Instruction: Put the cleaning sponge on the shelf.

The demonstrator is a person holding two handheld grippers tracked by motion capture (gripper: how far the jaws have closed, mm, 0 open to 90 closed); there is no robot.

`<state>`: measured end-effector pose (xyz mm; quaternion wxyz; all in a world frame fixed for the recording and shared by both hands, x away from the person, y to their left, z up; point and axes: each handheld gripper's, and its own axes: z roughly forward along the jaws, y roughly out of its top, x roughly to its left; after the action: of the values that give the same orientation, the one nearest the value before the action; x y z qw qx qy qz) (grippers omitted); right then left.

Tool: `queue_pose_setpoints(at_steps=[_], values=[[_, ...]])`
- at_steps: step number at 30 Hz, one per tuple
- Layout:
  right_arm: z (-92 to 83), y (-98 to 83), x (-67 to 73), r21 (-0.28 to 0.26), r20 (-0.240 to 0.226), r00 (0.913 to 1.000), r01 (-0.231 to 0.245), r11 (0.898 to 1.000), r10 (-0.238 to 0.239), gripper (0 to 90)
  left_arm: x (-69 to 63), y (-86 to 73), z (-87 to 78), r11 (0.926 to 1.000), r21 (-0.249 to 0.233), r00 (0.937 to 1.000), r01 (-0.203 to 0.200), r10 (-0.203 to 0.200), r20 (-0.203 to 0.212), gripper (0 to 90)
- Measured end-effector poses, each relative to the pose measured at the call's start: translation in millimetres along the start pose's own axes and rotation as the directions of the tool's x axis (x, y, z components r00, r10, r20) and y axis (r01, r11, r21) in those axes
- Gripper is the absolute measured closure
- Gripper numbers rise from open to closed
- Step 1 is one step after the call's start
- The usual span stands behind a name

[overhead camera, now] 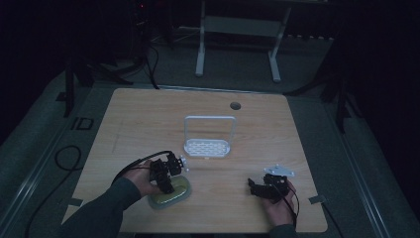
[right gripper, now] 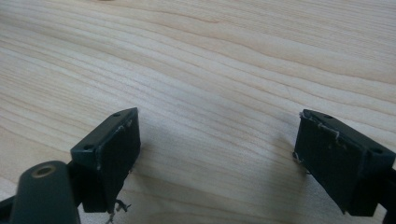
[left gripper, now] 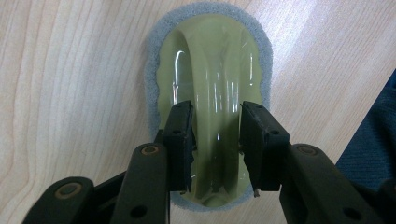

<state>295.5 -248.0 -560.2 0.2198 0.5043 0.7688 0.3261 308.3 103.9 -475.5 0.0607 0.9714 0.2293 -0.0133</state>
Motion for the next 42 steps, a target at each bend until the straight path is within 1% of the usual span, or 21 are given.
queue_pose_setpoints(at_steps=[2, 5, 11, 16, 19, 21, 22, 28, 29, 35, 37, 42], values=[[0.0, 0.0, 0.0, 0.000, 0.000, 1.0000, 0.000, 1.000, 0.000, 13.9, 0.2, 0.2, 0.2, 1.0000, 0.001, 1.0000, 0.001, -0.001, 0.001, 65.2], [0.0, 0.0, 0.0, 0.000, 0.000, 1.0000, 0.000, 1.000, 0.000, 13.9, 2.3, 1.3, 0.8, 0.9998, 0.016, 0.9999, -0.009, 0.009, 0.008, 66.9], [0.0, 0.0, 0.0, 0.000, 0.000, 1.0000, 0.000, 1.000, 0.000, 13.9, 1.3, 3.3, 2.5, 0.9997, 0.022, 0.9998, -0.011, 0.010, 0.015, 70.3], [0.0, 0.0, 0.0, 0.000, 0.000, 1.0000, 0.000, 1.000, 0.000, 13.9, 0.9, 5.0, 2.2, 0.9991, 0.032, 0.9996, -0.027, 0.026, 0.012, 71.1], [0.0, 0.0, 0.0, 0.000, 0.000, 1.0000, 0.000, 1.000, 0.000, 13.9, -0.3, 6.4, 1.5, 0.9982, 0.047, 0.9993, -0.037, 0.037, 0.007, 71.4], [0.0, 0.0, 0.0, 0.000, 0.000, 1.0000, 0.000, 1.000, 0.000, 13.9, -0.3, 6.4, 1.5, 0.9982, 0.047, 0.9993, -0.037, 0.037, 0.007, 71.5], [0.0, 0.0, 0.0, 0.000, 0.000, 1.0000, 0.000, 1.000, 0.000, 13.9, -1.8, 8.0, 0.6, 0.9975, 0.053, 0.9989, -0.046, 0.046, 0.006, 71.5], [0.0, 0.0, 0.0, 0.000, 0.000, 1.0000, 0.000, 1.000, 0.000, 13.9, -1.0, 10.9, -7.3, 0.9983, 0.033, 0.9989, -0.048, 0.048, 0.001, 71.5], [0.0, 0.0, 0.0, 0.000, 0.000, 1.0000, 0.000, 1.000, 0.000, 13.9, -0.7, 11.2, -8.4, 0.9980, 0.033, 0.9986, -0.053, 0.053, -0.001, 71.5], [0.0, 0.0, 0.0, 0.000, 0.000, 1.0000, 0.000, 1.000, 0.000, 13.9, 0.9, 13.3, -12.0, 0.9979, 0.025, 0.9982, -0.059, 0.060, -0.009, 71.5], [0.0, 0.0, 0.0, 0.000, 0.000, 1.0000, 0.000, 1.000, 0.000, 13.9, 2.0, 14.0, -13.4, 0.9980, 0.012, 0.9977, -0.063, 0.063, -0.023, 71.5], [0.0, 0.0, 0.0, 0.000, 0.000, 1.0000, -0.001, 1.000, 0.001, 13.9, 3.7, 16.2, -16.7, 0.9975, -0.003, 0.9971, -0.070, 0.070, -0.030, 71.5]])
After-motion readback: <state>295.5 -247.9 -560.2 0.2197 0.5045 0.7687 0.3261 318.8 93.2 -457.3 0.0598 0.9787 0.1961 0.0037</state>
